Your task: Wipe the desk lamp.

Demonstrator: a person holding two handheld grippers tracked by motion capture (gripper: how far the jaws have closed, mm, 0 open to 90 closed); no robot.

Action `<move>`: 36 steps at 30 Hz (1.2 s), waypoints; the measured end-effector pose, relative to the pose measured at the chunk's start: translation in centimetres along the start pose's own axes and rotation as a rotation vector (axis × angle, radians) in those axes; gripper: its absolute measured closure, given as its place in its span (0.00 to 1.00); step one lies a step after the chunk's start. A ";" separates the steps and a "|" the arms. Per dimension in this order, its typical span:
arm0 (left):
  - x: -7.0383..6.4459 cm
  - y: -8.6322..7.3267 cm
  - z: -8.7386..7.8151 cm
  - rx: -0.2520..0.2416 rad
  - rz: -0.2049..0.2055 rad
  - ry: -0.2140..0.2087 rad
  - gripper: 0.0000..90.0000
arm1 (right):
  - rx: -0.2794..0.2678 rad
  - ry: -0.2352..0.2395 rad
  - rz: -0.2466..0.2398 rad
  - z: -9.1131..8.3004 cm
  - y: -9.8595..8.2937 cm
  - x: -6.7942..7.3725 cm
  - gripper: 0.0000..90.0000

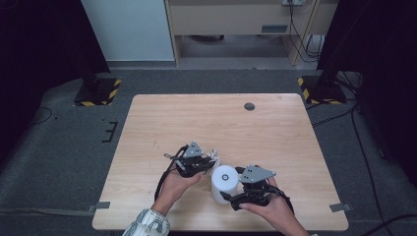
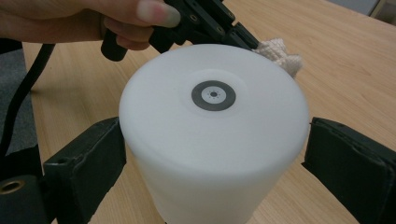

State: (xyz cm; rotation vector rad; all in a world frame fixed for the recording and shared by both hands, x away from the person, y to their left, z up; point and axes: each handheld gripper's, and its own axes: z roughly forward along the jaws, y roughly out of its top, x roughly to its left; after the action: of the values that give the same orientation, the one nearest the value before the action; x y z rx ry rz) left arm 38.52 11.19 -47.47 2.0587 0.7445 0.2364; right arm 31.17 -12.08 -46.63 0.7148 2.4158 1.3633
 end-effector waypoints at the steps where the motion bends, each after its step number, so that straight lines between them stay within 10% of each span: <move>1: -0.1 0.1 0.2 0.002 0.000 -0.001 0.84 | -0.002 -0.004 0.000 0.0 0.0 0.1 0.07; 15: -0.3 -2.1 2.9 0.102 0.025 -0.035 0.84 | 0.021 -0.002 -0.031 0.0 0.2 0.2 0.11; 36: -0.2 -2.2 3.3 0.099 0.048 -0.043 0.85 | 0.022 0.000 -0.039 -0.1 0.3 -0.1 0.11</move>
State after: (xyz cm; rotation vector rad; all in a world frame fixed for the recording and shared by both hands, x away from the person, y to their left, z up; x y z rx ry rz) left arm 38.89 9.62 -51.11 2.1702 0.6939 0.1850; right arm 31.29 -12.11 -46.31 0.6697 2.4353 1.3230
